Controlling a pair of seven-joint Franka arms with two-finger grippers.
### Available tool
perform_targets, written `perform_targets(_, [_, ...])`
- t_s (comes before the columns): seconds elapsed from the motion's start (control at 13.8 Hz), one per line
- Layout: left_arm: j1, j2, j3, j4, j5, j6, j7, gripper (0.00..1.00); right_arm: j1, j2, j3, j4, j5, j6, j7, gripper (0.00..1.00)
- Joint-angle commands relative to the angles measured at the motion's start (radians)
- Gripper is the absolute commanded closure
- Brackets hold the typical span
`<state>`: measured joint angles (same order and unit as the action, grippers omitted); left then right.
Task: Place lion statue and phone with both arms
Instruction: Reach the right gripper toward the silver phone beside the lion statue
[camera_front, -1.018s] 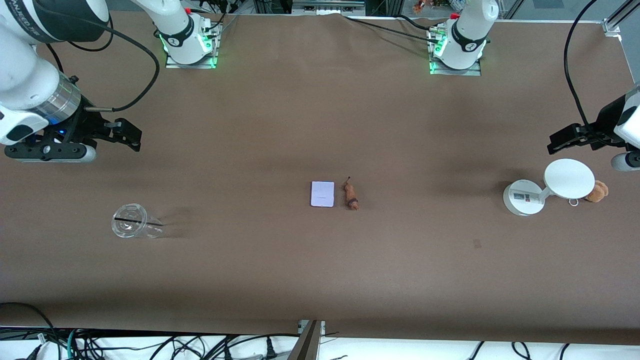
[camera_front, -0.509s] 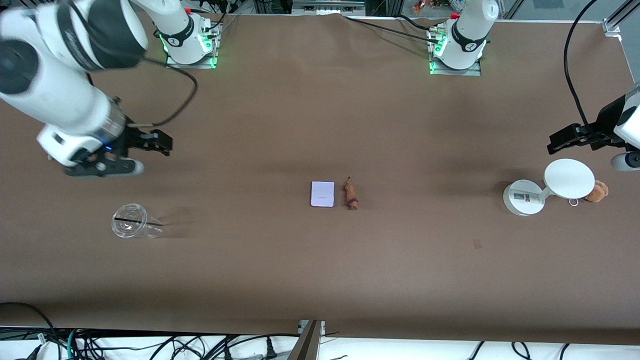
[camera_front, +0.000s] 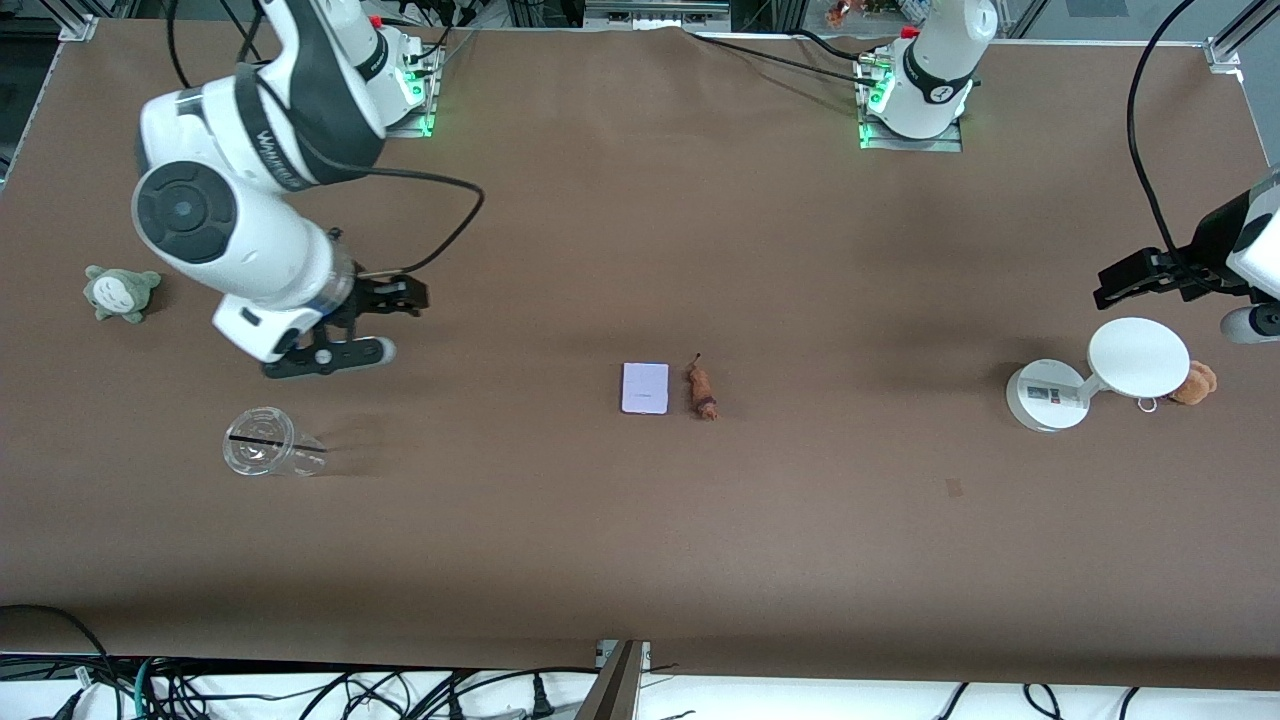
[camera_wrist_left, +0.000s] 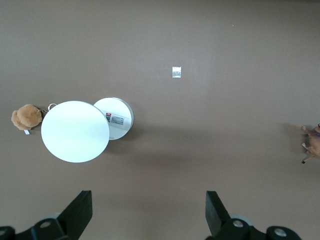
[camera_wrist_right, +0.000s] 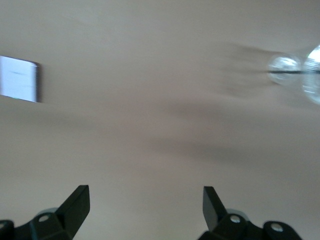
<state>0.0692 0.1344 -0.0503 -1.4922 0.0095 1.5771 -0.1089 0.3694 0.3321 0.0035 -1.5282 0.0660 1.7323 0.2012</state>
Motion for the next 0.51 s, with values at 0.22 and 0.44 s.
perform_targets(0.22, [0.001, 0.014, 0.001, 0.03, -0.023, -0.017, 0.015, 0.0, 0.147, 0.192, -0.002, 0.019, 0.026, 0.26, 0.281, 0.0])
perform_targets(0.44, [0.003, 0.014, 0.001, 0.03, -0.023, -0.017, 0.017, 0.0, 0.224, 0.301, -0.002, 0.054, 0.025, 0.401, 0.446, 0.0])
